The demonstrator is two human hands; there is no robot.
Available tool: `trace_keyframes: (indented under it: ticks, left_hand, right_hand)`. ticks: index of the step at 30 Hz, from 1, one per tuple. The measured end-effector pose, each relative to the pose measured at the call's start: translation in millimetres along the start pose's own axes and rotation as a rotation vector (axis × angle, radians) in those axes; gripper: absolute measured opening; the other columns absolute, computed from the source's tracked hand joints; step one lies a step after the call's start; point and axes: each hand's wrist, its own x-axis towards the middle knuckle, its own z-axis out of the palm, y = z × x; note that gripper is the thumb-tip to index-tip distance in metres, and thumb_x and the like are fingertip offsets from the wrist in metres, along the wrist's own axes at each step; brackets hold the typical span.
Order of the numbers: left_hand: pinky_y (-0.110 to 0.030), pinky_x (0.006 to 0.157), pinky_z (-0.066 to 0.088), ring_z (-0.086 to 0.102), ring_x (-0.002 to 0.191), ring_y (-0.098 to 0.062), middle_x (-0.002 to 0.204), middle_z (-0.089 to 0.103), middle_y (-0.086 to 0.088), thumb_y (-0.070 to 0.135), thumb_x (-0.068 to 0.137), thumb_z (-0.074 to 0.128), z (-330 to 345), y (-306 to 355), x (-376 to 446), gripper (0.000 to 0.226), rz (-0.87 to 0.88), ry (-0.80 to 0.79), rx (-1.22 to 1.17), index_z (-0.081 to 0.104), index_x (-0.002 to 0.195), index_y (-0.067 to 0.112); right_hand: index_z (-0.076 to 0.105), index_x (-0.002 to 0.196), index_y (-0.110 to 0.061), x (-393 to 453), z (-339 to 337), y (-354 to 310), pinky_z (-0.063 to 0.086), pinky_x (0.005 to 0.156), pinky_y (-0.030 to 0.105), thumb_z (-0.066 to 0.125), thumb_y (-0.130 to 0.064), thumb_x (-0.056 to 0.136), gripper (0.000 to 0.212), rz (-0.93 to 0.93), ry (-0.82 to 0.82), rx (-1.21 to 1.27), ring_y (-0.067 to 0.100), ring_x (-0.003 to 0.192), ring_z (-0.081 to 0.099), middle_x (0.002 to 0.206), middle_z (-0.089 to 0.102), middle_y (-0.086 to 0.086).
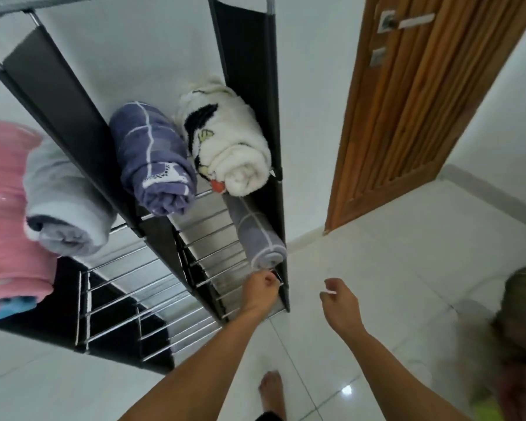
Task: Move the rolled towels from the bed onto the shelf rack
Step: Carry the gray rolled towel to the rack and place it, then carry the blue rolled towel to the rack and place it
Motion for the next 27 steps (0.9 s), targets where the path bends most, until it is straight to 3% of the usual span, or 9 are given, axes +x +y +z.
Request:
trace_keyframes:
  ticks: [3, 6, 10, 14, 18, 19, 21, 25, 27]
  left_hand:
    - [-0.028, 0.071, 0.049, 0.063, 0.078, -0.024, 0.087, 0.071, -0.016, 0.009, 0.087, 0.055, 36.9, 7.5, -54.8, 0.014, 0.043, -0.117, 0.012, 0.069, 0.084, 0.010]
    - [-0.038, 0.078, 0.058, 0.069, 0.084, -0.031, 0.078, 0.066, -0.007, 0.011, 0.086, 0.055, 72.0, 20.7, -102.4, 0.019, 0.112, -0.269, 0.030, 0.061, 0.071, 0.021]
    - [-0.036, 0.081, 0.058, 0.070, 0.085, -0.028, 0.080, 0.065, -0.002, 0.013, 0.086, 0.056, 113.2, 53.8, -162.4, 0.013, 0.316, -0.495, 0.134, 0.068, 0.081, 0.015]
    - [-0.032, 0.077, 0.056, 0.070, 0.080, -0.028, 0.084, 0.069, -0.009, 0.013, 0.086, 0.056, 148.5, 89.9, -214.1, 0.015, 0.467, -0.723, 0.205, 0.070, 0.084, 0.008]
    - [-0.024, 0.061, 0.047, 0.064, 0.070, -0.020, 0.078, 0.067, -0.007, 0.013, 0.085, 0.056, 182.6, 114.0, -279.1, 0.015, 0.554, -0.920, 0.247, 0.064, 0.074, 0.017]
    - [-0.023, 0.058, 0.045, 0.062, 0.065, -0.019, 0.075, 0.066, -0.007, 0.012, 0.086, 0.057, 194.3, 115.3, -297.3, 0.017, 0.575, -0.975, 0.253, 0.062, 0.070, 0.018]
    - [-0.022, 0.052, 0.040, 0.055, 0.056, -0.013, 0.067, 0.060, -0.006, 0.009, 0.087, 0.057, 217.2, 111.3, -338.9, 0.023, 0.616, -1.117, 0.283, 0.059, 0.066, 0.017]
    - [-0.020, 0.047, 0.032, 0.049, 0.038, -0.001, 0.063, 0.055, -0.001, 0.010, 0.090, 0.056, 259.3, 93.8, -423.6, 0.025, 0.682, -1.377, 0.425, 0.053, 0.066, 0.018]
    - [-0.019, 0.047, 0.032, 0.051, 0.043, -0.004, 0.064, 0.055, 0.001, 0.014, 0.091, 0.056, 274.8, 84.1, -465.2, 0.024, 0.717, -1.485, 0.518, 0.052, 0.068, 0.020]
  right_hand:
    - [0.056, 0.122, -0.005, -44.8, -43.1, 54.8, 0.053, 0.092, 0.041, 0.051, -0.006, 0.093, 0.030, 0.211, 0.075, 0.229, 0.028, 0.101, 0.063, 0.106, 0.065, 0.011]
    - [0.055, 0.115, -0.003, -98.0, -83.4, 105.6, 0.053, 0.070, 0.033, 0.048, -0.002, 0.094, 0.022, 0.439, 0.226, 0.564, 0.025, 0.082, 0.062, 0.095, 0.061, 0.013]
    - [0.057, 0.101, -0.003, -187.9, -138.7, 163.0, 0.042, 0.054, 0.025, 0.045, -0.007, 0.098, 0.014, 0.588, 0.453, 0.814, 0.019, 0.068, 0.057, 0.083, 0.060, 0.012]
    - [0.052, 0.076, -0.010, -285.1, -189.0, 195.4, 0.042, 0.062, 0.024, 0.043, -0.005, 0.096, 0.023, 0.572, 0.761, 1.168, 0.016, 0.067, 0.051, 0.075, 0.054, 0.008]
    - [0.056, 0.086, -0.009, -396.4, -208.0, 216.0, 0.055, 0.051, 0.019, 0.045, -0.009, 0.098, 0.016, 0.492, 1.050, 1.471, 0.016, 0.072, 0.054, 0.083, 0.058, 0.007]
    - [0.057, 0.091, -0.009, -421.7, -207.4, 221.9, 0.055, 0.055, 0.021, 0.046, -0.010, 0.099, 0.014, 0.484, 1.113, 1.523, 0.016, 0.073, 0.055, 0.086, 0.060, 0.008]
    - [0.058, 0.093, -0.010, -470.7, -202.6, 233.8, 0.049, 0.064, 0.026, 0.045, -0.010, 0.100, 0.014, 0.470, 1.245, 1.591, 0.017, 0.075, 0.055, 0.089, 0.060, 0.008]
    - [0.055, 0.089, -0.010, -556.9, -191.8, 249.3, 0.046, 0.061, 0.024, 0.043, -0.010, 0.100, 0.016, 0.445, 1.504, 1.659, 0.016, 0.071, 0.053, 0.085, 0.058, 0.008]
    - [0.056, 0.092, -0.011, -596.3, -183.2, 257.5, 0.044, 0.064, 0.025, 0.044, -0.011, 0.099, 0.014, 0.425, 1.618, 1.690, 0.016, 0.072, 0.054, 0.087, 0.059, 0.008]
